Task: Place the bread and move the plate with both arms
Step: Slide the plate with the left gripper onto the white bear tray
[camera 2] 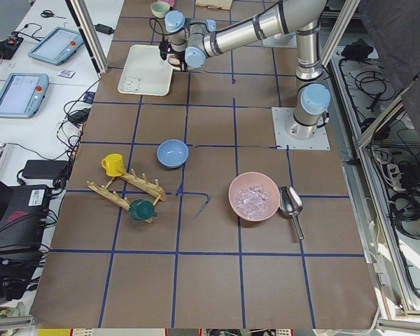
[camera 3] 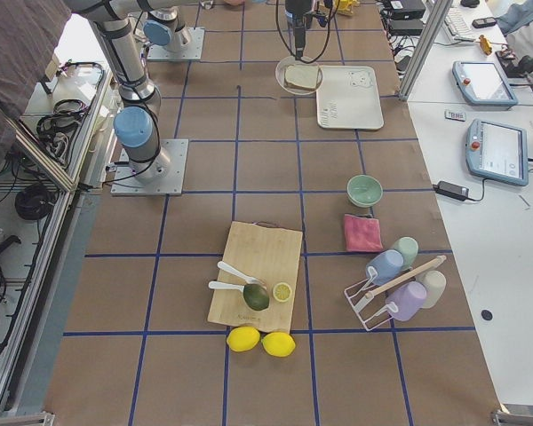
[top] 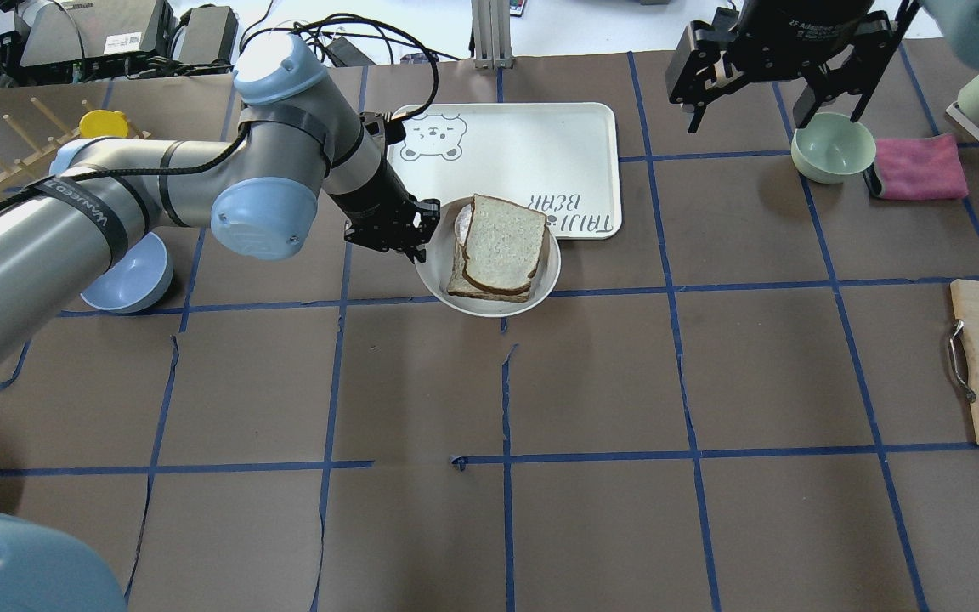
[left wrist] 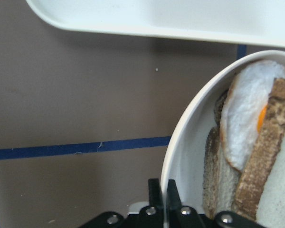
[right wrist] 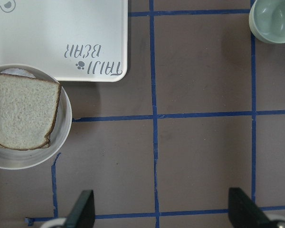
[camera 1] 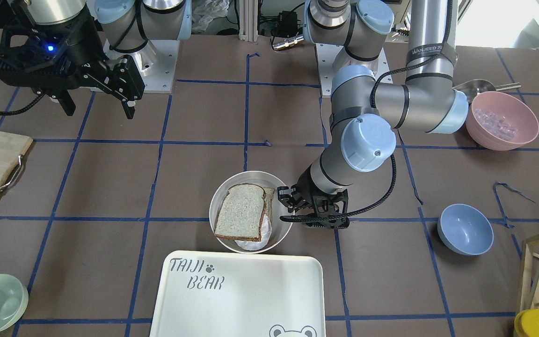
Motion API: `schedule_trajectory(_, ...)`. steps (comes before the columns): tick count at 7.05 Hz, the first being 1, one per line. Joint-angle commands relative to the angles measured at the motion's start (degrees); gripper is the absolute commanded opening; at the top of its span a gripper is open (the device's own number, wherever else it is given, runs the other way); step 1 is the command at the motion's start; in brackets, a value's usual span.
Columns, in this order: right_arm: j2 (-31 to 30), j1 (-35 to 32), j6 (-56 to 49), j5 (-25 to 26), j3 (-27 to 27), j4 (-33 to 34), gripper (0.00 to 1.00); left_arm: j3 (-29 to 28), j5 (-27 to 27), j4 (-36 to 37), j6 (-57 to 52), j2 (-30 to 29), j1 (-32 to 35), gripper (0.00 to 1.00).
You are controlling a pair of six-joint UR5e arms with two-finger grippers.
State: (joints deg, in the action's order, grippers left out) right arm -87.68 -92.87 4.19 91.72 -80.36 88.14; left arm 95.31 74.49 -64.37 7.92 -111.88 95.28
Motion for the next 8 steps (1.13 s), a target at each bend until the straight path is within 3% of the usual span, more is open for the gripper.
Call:
schedule_trajectory(1,0.0,0.0,0.0,0.0,0.0,-0.1,1.0,-8.0,-3.4,-0.6,-0.2,-4.1,-1.6,0.0)
schedule_trajectory(4,0.0,0.0,0.1,0.2,0.1,-0.2,1.0,-16.7,-4.2,1.9,-0.5,-14.6,-1.6,0.0)
schedule_trajectory(6,0.3,0.0,0.6,0.1,-0.3,0.2,1.0,-20.1,-5.0,7.0,-0.5,-19.9,-1.6,0.0)
schedule_trajectory(8,0.3,0.0,0.6,0.1,-0.2,0.3,1.0,-23.5,-6.5,7.2,-0.5,-23.4,-1.6,0.0)
